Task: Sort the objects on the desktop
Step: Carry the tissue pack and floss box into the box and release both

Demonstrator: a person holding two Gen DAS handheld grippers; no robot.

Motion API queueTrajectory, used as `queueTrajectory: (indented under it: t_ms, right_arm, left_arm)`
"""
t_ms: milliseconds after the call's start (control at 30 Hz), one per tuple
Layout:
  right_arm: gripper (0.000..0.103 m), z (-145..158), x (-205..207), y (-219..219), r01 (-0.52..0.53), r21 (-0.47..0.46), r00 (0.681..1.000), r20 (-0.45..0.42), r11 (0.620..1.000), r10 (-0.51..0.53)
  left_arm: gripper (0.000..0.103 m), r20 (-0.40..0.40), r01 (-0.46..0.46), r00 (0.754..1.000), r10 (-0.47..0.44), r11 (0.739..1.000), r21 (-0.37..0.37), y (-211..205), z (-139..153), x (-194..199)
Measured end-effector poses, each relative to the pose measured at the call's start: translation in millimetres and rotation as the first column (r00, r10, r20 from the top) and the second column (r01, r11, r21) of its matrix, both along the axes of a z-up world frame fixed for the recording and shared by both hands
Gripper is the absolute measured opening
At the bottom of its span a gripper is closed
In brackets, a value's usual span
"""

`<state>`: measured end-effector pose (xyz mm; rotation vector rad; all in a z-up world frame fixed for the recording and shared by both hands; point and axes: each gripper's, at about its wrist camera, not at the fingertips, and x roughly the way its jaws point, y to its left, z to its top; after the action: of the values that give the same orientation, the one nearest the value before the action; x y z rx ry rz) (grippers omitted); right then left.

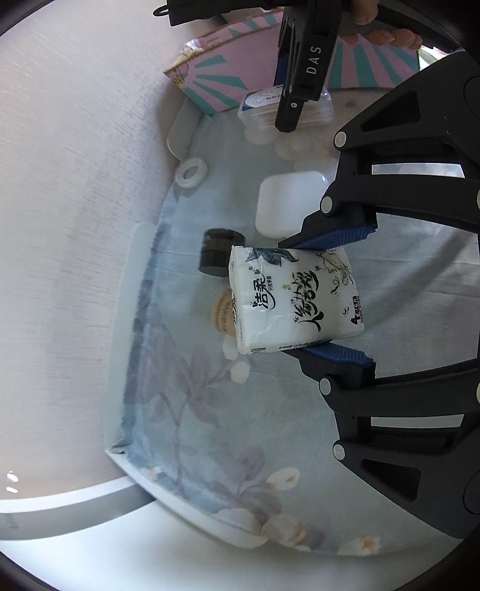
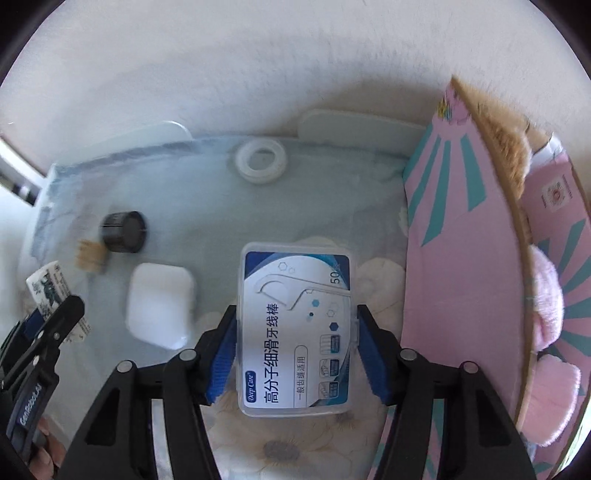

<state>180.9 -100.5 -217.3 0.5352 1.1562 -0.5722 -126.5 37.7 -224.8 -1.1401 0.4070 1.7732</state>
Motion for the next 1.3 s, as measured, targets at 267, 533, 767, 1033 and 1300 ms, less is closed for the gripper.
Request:
queueTrajectory:
  t_ms: [267, 533, 767, 1033, 1300]
  right_arm:
    - [0.056, 63.5, -28.4, 15.2, -0.013, -0.023, 0.996, 0.092, 1.000, 0.015]
    - [0.056, 123.6, -52.6, 25.3, 0.050, -0.078, 0.984, 0.175, 0.996, -0.036]
    - [0.056, 141.0, -80.8, 17.2, 0.151, -0.140, 0.964, 0.239, 0.979, -0.115]
    - [0.056, 142.9, -130.4, 0.8, 0.284, -0.142, 0.941, 0.234, 0.948, -0.246]
    - [0.056, 129.0, -174.0, -6.8, 0.395, -0.101, 0.903, 0.223, 0.913, -0.367]
  left_arm:
    - [0.041, -0.006, 0.083, 0.997, -0.083, 0.996, -0.011, 0.7, 49.8, -1.8]
    - [0.041, -0.037, 0.170, 0.985, -0.167, 0.983, 0.075, 17.0, 112.8, 11.1]
    - [0.041, -0.060, 0.310, 0.950, -0.305, 0.943, 0.122, 46.7, 141.0, 54.5]
    - [0.041, -0.072, 0.468, 0.884, -0.462, 0.874, 0.134, 83.7, 155.5, 112.6]
    - [0.041, -0.069, 0.576, 0.818, -0.572, 0.808, 0.127, 117.0, 158.6, 160.7]
